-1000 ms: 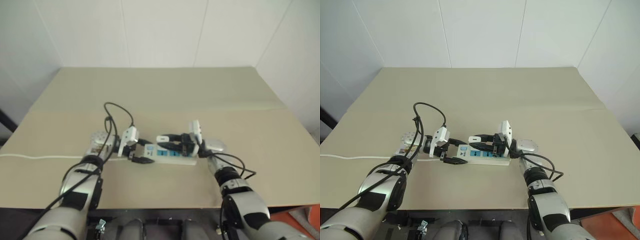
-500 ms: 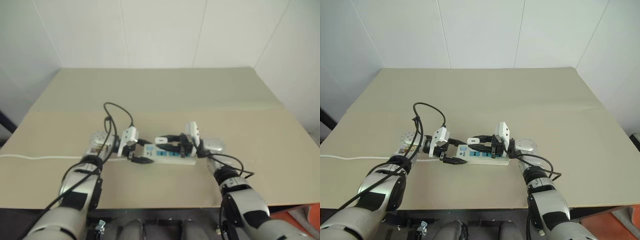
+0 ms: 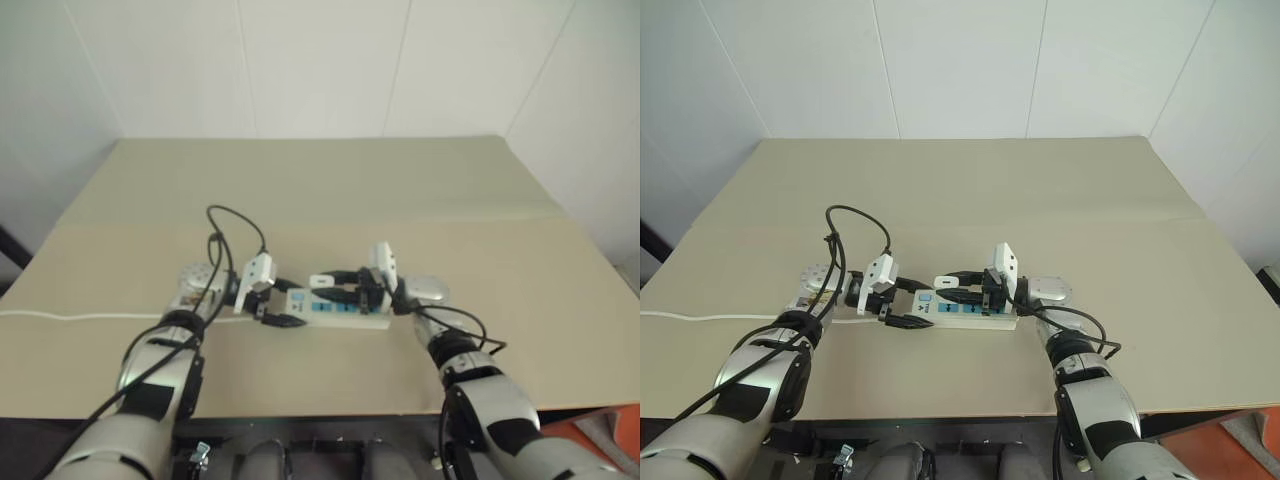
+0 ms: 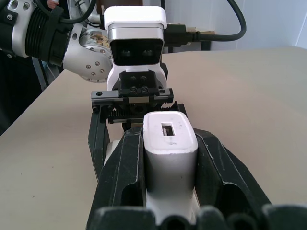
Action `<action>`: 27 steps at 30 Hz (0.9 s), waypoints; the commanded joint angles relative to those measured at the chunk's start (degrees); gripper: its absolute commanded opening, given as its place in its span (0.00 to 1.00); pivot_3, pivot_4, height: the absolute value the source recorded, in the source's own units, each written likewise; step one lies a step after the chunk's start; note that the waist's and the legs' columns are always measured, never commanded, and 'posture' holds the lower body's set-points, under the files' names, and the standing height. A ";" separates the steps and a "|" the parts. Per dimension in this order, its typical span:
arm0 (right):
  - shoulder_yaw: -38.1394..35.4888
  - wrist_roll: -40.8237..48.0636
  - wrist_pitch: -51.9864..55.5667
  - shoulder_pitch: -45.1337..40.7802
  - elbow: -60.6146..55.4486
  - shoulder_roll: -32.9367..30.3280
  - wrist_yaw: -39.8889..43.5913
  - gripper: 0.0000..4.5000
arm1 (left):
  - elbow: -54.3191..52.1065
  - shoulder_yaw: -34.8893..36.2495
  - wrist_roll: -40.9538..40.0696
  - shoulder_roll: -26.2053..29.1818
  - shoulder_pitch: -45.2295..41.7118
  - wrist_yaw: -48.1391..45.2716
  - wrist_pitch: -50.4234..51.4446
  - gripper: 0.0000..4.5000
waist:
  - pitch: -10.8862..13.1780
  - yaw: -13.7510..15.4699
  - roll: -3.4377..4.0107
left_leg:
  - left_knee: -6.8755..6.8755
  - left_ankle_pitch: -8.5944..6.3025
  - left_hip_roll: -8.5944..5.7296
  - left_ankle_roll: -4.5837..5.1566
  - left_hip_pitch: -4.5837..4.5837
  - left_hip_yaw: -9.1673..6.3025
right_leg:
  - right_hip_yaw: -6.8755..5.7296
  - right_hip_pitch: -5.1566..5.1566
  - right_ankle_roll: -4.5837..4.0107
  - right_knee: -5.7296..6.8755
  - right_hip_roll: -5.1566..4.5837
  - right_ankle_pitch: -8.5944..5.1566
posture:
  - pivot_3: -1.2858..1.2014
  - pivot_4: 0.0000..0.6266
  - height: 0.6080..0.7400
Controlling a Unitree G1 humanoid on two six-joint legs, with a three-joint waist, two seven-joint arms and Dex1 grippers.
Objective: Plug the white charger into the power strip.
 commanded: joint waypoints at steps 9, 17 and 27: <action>2.71 -6.66 1.58 3.65 5.62 -4.33 -6.90 0.25 | 0.75 -1.98 2.89 0.49 0.76 -1.65 -0.59 0.73 | -0.29 -0.22 -0.04 | -0.01 0.00 0.02 0.00 0.12 0.01 | 0.01 0.10 0.00 -0.01 0.02 0.00 | 0.52 0.24 1.00; 2.29 -6.09 0.50 3.44 5.28 -4.63 -7.73 0.86 | 0.77 -1.98 2.97 0.47 0.88 -1.50 -0.79 0.73 | -0.75 -0.26 -0.66 | -0.10 0.00 0.06 0.00 0.13 -0.02 | 0.00 0.09 -0.01 -0.08 0.04 -0.01 | 0.52 0.24 1.00; 2.21 -5.18 -2.13 3.98 3.17 -5.07 -2.17 0.99 | 0.84 -1.83 2.85 0.14 0.80 -1.42 -1.03 0.73 | -0.76 -0.07 -0.68 | -0.19 -0.01 0.06 0.00 0.11 -0.02 | -0.01 0.08 -0.01 -0.12 0.03 -0.01 | 0.52 0.24 1.00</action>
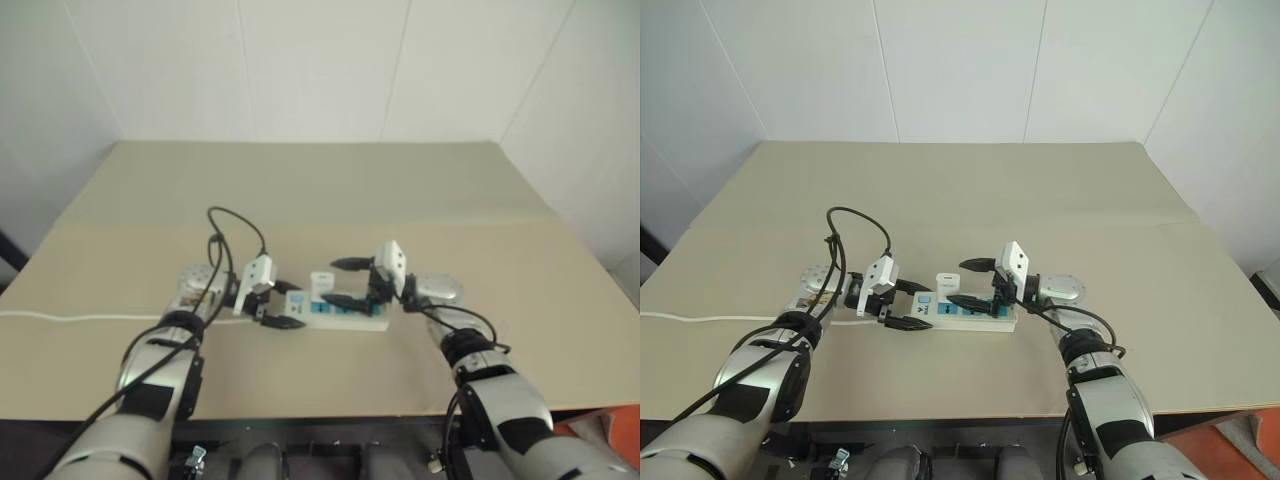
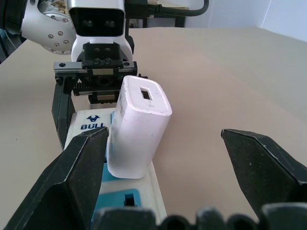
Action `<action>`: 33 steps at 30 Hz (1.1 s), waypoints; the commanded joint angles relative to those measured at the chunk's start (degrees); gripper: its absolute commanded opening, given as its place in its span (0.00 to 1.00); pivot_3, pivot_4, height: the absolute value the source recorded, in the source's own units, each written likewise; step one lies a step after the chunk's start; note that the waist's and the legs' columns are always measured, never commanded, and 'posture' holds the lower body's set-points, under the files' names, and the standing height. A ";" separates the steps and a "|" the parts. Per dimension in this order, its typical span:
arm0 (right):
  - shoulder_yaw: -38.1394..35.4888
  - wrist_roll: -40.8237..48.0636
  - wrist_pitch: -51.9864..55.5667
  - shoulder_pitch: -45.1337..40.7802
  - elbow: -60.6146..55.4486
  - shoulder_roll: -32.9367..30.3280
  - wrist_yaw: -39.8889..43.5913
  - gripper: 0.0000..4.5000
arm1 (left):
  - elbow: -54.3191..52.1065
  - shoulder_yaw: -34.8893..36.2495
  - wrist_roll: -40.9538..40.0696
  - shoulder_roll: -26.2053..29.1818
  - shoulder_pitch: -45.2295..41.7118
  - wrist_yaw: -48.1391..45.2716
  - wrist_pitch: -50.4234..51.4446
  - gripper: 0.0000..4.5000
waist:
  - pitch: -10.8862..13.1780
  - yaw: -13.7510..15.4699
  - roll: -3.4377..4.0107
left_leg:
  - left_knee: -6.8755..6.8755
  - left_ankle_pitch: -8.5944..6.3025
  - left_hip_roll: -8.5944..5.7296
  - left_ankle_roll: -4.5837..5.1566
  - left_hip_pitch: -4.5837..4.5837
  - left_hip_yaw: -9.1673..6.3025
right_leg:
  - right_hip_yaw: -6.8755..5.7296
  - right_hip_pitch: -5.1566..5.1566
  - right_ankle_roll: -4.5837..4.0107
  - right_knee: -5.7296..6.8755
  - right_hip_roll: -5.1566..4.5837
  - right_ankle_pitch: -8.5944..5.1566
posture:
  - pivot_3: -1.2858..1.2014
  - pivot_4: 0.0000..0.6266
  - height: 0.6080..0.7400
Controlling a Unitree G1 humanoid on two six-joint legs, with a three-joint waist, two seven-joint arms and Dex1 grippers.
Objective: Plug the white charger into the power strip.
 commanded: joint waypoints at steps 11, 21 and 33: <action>-2.10 1.55 5.36 2.92 -2.32 -0.34 6.14 0.99 | 0.38 -1.32 1.75 -0.44 0.62 -1.69 -0.80 0.73 | 0.00 0.02 0.00 | -0.04 0.00 0.00 0.00 -0.08 0.00 | 0.00 -0.11 -0.01 -0.01 0.00 0.00 | 0.52 0.24 1.00; -3.58 4.32 19.25 -1.60 -7.85 0.77 6.24 0.99 | 0.40 -0.86 1.57 -0.83 0.82 -1.73 -1.32 0.73 | 0.08 0.01 0.10 | -0.04 0.00 0.00 0.00 -0.28 0.00 | 0.01 -0.31 -0.01 0.00 0.00 0.00 | 0.52 0.24 1.00; -4.11 4.18 23.81 -4.09 -7.91 1.33 7.29 0.65 | 0.35 -0.53 1.53 -0.49 1.36 -1.98 -1.44 0.73 | 0.17 0.19 0.23 | -0.20 0.00 -0.06 0.00 -0.39 0.01 | -0.01 -0.41 0.00 -0.08 -0.04 -0.01 | 0.52 0.24 1.00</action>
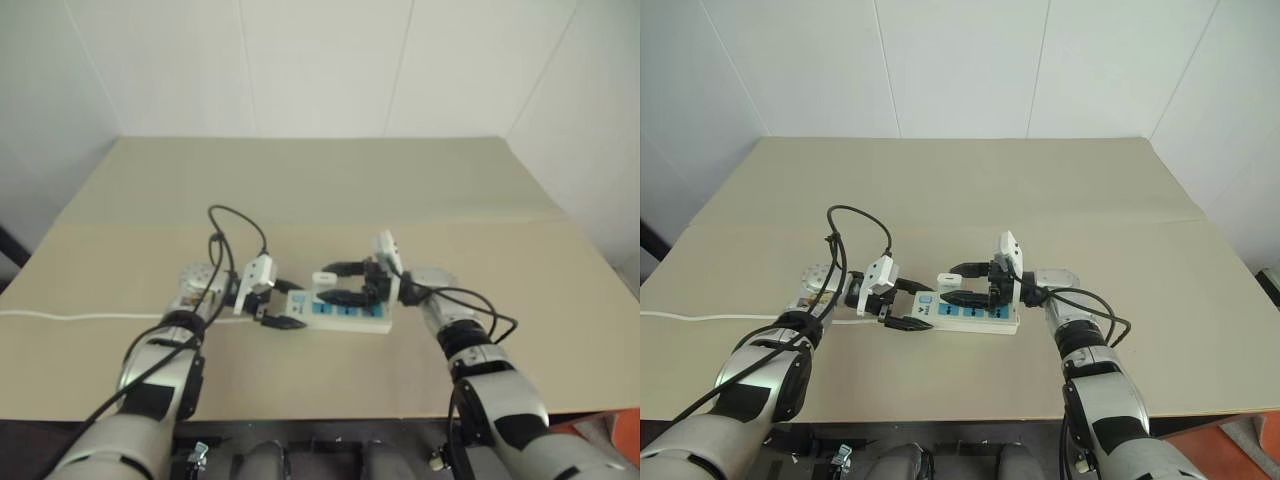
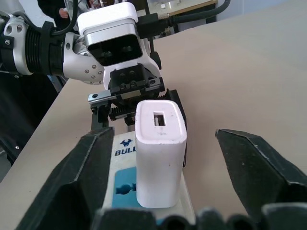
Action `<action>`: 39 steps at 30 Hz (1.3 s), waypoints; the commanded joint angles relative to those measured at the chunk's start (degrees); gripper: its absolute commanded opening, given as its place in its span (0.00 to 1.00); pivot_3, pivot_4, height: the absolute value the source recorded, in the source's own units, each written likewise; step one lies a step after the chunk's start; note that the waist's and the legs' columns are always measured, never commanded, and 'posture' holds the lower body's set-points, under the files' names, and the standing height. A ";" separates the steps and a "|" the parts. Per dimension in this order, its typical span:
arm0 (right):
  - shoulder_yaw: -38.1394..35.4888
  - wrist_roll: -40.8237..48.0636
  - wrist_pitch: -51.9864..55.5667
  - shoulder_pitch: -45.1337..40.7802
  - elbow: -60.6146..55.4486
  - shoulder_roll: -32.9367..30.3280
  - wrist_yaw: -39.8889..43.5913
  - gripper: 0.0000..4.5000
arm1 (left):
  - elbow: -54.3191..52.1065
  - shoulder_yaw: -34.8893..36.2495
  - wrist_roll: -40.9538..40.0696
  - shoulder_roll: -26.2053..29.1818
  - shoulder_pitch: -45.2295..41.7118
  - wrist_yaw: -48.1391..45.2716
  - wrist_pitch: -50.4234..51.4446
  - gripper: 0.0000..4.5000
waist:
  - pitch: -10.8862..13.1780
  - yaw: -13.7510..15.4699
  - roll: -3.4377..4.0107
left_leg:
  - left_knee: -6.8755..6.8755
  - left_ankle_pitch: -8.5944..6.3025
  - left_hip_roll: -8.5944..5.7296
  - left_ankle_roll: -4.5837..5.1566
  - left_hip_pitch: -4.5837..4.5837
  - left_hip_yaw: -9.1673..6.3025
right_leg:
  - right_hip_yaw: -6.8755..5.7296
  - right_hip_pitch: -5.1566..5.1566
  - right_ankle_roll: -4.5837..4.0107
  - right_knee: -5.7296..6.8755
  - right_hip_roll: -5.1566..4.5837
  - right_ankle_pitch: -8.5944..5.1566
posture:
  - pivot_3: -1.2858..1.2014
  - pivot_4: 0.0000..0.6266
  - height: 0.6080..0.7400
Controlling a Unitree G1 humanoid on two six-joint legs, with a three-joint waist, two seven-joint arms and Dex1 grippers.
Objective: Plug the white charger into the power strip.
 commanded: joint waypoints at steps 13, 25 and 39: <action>-0.85 0.64 -3.85 1.08 -2.98 -0.06 1.86 0.24 | 0.67 -2.73 3.27 -0.34 0.79 1.19 2.24 0.73 | 0.01 0.01 0.01 | 0.00 0.00 -0.01 0.00 0.00 0.01 | 0.00 0.00 0.01 0.00 0.00 0.00 | 0.52 0.24 1.00; 0.29 -0.19 -12.68 3.31 -2.98 0.49 2.46 0.24 | 0.43 -3.20 3.43 -0.25 0.66 1.20 3.18 0.73 | 0.01 0.05 0.01 | 0.00 0.00 -0.01 0.00 0.02 0.00 | 0.00 0.03 0.01 0.00 0.00 -0.01 | 0.52 0.24 1.00; 3.55 -4.89 -16.85 4.29 0.16 0.37 -0.20 0.24 | 0.33 -3.28 3.25 -0.19 1.02 1.19 2.72 0.73 | 0.01 -0.02 0.01 | 0.00 0.00 0.01 0.00 0.10 0.01 | 0.00 0.07 0.01 0.01 0.01 -0.01 | 0.52 0.24 1.00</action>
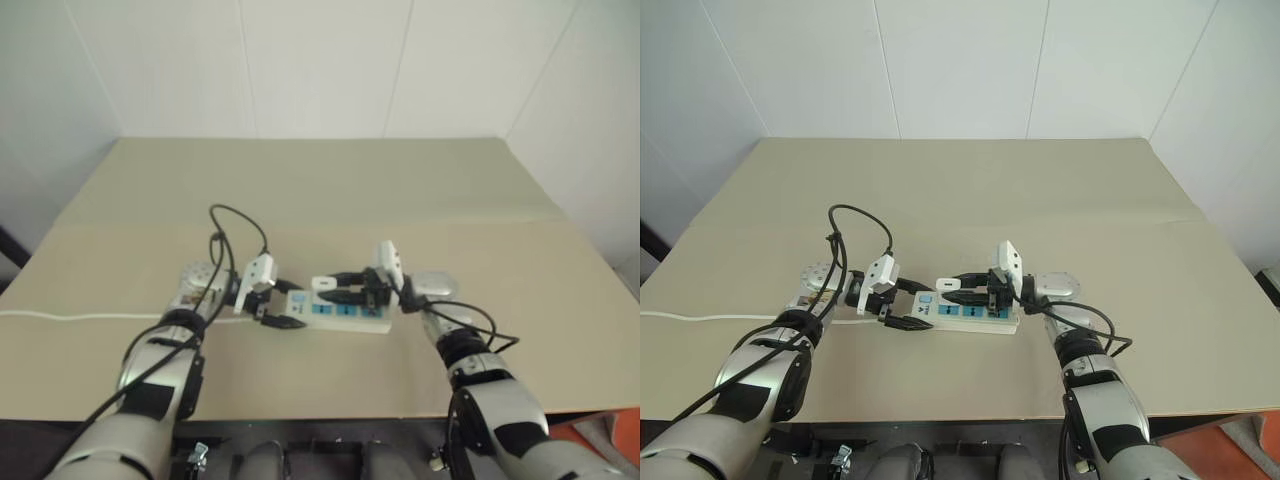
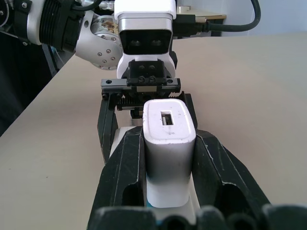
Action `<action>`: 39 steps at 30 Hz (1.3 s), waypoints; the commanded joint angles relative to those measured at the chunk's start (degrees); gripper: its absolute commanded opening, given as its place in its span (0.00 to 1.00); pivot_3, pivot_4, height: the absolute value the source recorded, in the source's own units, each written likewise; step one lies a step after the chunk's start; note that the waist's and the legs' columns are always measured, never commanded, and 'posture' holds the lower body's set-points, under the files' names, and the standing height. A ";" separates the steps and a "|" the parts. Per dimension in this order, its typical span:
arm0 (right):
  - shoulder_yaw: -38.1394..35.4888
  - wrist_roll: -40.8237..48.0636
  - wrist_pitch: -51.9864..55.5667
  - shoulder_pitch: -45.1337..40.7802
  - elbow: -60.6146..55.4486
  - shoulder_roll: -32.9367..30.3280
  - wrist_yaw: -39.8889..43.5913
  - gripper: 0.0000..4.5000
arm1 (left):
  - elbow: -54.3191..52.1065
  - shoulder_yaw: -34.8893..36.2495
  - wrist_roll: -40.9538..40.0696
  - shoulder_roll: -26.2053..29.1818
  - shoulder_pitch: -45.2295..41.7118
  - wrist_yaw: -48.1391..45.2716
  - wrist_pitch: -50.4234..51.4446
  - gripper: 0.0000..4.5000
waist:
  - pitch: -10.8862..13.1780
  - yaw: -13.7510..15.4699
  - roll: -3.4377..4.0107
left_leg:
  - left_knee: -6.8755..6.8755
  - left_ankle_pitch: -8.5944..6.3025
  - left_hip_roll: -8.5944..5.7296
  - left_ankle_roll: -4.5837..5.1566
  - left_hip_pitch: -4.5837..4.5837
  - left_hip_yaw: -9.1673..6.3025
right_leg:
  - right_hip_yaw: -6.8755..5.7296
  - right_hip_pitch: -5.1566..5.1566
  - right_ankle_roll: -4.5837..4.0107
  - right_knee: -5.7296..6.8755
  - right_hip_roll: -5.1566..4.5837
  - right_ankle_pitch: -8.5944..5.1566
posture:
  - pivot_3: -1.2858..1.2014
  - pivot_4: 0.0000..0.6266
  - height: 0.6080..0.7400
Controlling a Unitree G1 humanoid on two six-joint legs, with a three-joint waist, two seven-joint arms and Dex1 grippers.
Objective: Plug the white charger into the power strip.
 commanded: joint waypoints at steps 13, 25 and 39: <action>3.44 -4.17 -1.56 1.96 3.69 -0.48 -3.06 0.24 | 1.10 -2.44 2.93 -0.40 1.06 0.48 0.79 0.73 | 0.00 -0.13 0.00 | 0.00 0.00 0.01 0.00 0.15 0.01 | 0.01 0.11 0.00 0.02 0.00 0.00 | 0.52 0.24 1.00; 3.09 -3.13 -4.59 1.86 3.20 -0.77 -2.93 0.61 | 1.16 -2.44 3.01 -0.21 0.93 0.63 0.54 0.73 | -0.03 -0.12 -0.03 | 0.00 0.00 0.02 0.00 0.20 0.01 | 0.02 0.13 0.00 0.04 0.01 0.00 | 0.52 0.24 1.00; 3.00 -3.00 -7.76 2.22 2.95 -1.51 -2.38 1.00 | 1.21 -1.82 1.42 -0.71 -1.45 -1.71 6.32 0.99 | -0.03 -0.09 -0.03 | 0.00 0.00 0.00 0.00 0.12 0.03 | 0.02 0.08 0.00 0.01 0.02 0.00 | 0.52 0.24 1.00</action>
